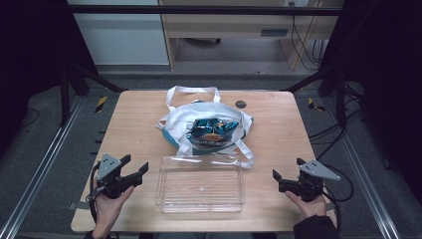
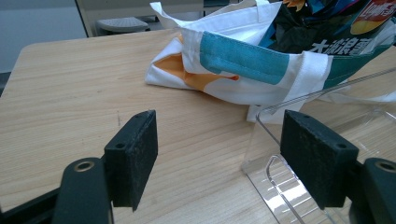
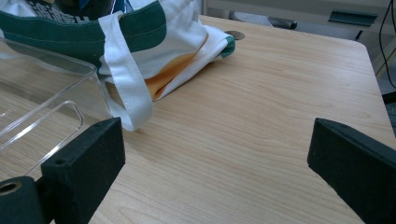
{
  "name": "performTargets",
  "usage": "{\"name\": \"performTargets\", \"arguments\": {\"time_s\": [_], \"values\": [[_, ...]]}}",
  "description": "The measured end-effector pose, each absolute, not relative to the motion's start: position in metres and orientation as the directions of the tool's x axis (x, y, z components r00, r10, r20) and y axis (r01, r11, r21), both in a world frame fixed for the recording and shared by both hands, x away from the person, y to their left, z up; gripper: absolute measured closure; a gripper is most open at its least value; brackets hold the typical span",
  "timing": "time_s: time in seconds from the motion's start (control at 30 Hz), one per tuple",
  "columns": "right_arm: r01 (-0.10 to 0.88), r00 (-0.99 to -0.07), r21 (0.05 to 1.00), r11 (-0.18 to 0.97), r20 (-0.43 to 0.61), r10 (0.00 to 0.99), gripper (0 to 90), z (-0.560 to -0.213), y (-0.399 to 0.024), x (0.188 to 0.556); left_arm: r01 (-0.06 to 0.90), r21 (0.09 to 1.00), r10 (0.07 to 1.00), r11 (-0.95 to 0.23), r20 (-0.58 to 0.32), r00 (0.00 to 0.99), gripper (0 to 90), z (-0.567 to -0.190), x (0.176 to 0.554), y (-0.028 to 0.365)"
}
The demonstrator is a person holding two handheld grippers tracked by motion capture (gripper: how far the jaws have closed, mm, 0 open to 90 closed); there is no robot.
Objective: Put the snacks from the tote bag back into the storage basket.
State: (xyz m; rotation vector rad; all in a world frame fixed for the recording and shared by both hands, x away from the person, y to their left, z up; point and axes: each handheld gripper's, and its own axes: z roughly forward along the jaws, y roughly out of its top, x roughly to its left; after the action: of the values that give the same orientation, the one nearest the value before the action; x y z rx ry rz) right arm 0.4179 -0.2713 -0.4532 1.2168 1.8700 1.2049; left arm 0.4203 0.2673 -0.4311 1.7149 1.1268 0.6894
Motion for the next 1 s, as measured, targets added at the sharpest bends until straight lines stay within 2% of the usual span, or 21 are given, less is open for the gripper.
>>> {"name": "performTargets", "arguments": {"time_s": [1.0], "values": [[0.389,-0.398,0.903,0.181,-0.013,0.917,4.8,-0.455,-0.272,0.420,0.385,0.916,0.870,-0.113,-0.097,0.484,26.6,-0.420,0.420,0.246]]}}
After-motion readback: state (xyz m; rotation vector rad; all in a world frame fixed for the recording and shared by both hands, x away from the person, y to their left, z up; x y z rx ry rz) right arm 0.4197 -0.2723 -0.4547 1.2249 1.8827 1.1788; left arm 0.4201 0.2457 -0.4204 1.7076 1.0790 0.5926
